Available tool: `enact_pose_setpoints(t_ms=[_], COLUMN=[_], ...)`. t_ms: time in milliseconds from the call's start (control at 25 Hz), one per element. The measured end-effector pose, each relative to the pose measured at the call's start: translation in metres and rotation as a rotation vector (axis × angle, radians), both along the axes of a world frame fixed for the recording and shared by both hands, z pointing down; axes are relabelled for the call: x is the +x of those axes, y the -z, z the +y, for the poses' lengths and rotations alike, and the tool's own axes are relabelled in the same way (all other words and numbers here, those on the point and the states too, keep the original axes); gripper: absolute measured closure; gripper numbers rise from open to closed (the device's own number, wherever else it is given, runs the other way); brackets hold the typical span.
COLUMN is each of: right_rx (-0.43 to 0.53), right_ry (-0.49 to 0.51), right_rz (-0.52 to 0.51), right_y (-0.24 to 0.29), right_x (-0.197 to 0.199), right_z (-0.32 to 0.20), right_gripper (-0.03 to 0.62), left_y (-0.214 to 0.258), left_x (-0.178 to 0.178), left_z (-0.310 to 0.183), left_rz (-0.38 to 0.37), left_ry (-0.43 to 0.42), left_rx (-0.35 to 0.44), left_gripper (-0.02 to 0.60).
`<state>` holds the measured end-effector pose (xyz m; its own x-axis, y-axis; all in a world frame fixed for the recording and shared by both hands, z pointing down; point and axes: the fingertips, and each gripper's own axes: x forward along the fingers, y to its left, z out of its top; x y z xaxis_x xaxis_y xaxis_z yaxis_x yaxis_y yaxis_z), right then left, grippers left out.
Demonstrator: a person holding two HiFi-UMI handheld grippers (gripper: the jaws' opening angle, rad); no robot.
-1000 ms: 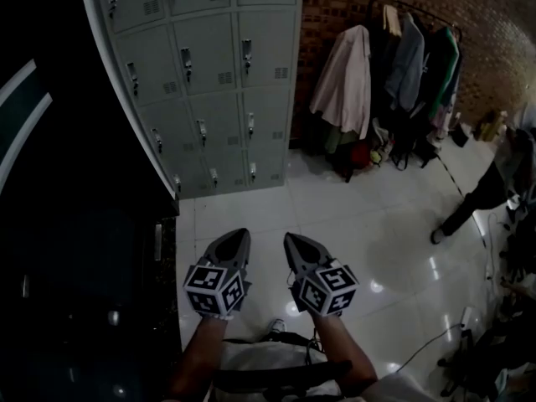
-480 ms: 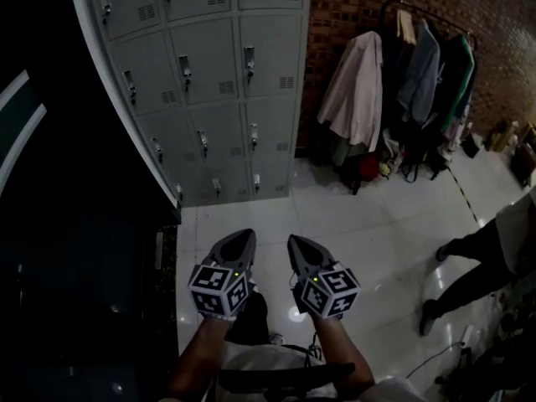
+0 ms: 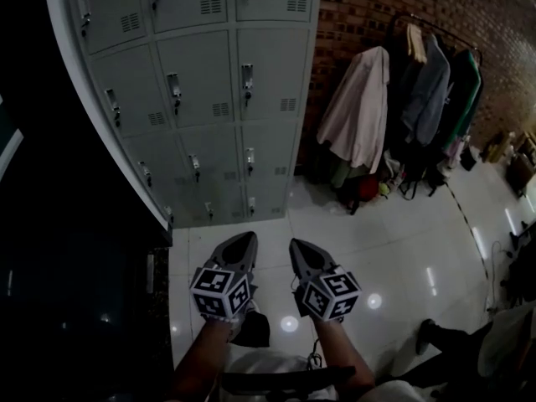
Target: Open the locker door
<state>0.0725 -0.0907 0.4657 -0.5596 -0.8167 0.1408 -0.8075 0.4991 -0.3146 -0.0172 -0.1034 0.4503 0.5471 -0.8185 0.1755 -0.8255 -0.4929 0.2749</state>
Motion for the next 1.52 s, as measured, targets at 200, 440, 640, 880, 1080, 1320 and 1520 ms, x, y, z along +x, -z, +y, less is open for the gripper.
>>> enact_pose_setpoints(t_ms=[200,440,640,880,1080,1320,1520], right_rx=[0.006,0.011,0.027,0.054,0.073,0.103,0.127], right_ry=[0.005,0.027,0.027,0.023,0.014,0.035,0.065], right_rz=[0.002,0.020,0.028,0.042,0.050,0.056,0.062], right_y=[0.007,0.012,0.019,0.027,0.030,0.040,0.050], right_x=[-0.021,-0.058,-0.079,-0.086,-0.083,-0.089,-0.100], right_z=[-0.076,-0.156,-0.203,-0.248,-0.294,-0.358,-0.419], right_gripper=[0.586,0.585,0.585,0.577,0.568,0.513,0.405], left_y=[0.005,0.009,0.009,0.009,0.007,0.008,0.015], left_x=[-0.022,-0.052,-0.072,-0.077,-0.066,-0.063,-0.065], left_z=[-0.071,-0.151,-0.196,-0.236,-0.273,-0.327,-0.379], left_rz=[0.001,0.006,0.026,0.033,0.022,0.007,-0.009], left_ry=[0.011,0.017,0.009,0.003,-0.013,-0.004,0.007], left_rx=[-0.007,0.002,-0.005,-0.012,-0.008,0.001,0.020], left_gripper=[0.583,0.583,0.583,0.583,0.583,0.583,0.583])
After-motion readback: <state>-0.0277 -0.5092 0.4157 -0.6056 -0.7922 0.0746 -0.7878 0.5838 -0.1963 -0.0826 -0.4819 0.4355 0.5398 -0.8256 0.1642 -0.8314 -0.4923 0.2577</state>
